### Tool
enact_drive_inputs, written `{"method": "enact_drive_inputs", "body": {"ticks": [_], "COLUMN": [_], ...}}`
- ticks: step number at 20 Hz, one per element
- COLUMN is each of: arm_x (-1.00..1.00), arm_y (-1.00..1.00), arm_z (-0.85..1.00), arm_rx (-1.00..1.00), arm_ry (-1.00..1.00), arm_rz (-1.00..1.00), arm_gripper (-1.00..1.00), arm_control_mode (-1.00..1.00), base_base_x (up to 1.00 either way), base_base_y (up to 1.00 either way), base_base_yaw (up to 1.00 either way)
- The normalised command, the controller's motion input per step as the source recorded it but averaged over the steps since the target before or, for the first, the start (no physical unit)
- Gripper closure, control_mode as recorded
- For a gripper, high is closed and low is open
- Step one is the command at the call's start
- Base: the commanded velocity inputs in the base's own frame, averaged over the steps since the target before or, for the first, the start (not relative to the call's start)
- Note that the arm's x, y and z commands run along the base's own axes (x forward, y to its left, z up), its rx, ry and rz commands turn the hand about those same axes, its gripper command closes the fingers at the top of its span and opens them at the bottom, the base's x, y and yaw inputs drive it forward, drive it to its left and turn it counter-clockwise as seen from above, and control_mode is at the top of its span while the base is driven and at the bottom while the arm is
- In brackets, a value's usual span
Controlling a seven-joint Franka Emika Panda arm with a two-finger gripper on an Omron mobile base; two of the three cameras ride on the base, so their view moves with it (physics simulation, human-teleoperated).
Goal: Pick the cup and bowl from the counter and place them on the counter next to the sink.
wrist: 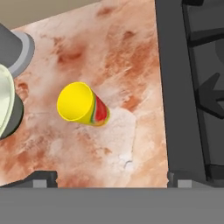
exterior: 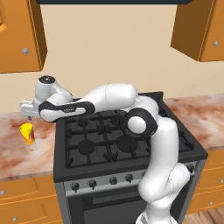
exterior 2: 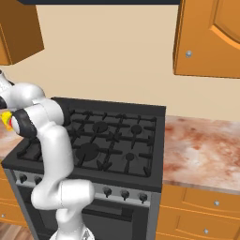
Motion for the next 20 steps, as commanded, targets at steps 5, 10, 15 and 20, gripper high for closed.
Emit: {"method": "enact_drive_inputs", "body": {"ticks": [5,10,15,20], "arm_x": [0.13,0.18,0.29,0.28], "arm_y": [0.05,0.27,0.25,0.19], "arm_z": [-0.01,-0.04,-0.13,-0.12], "arm_rx": [-0.01,-0.01,-0.02,-0.02], "arm_ry": [0.0,0.0,0.0,0.0], "arm_rz": [0.0,-0.01,-0.02,-0.02], "arm_gripper": [-1.0,-1.0,-1.0,-1.0], "arm_control_mode": [-1.0,-1.0,-1.0,-1.0], "base_base_x": [0.0,0.0,0.0,0.0], "base_base_y": [0.0,0.0,0.0,0.0], "base_base_yaw": [0.0,0.0,0.0,0.0]}}
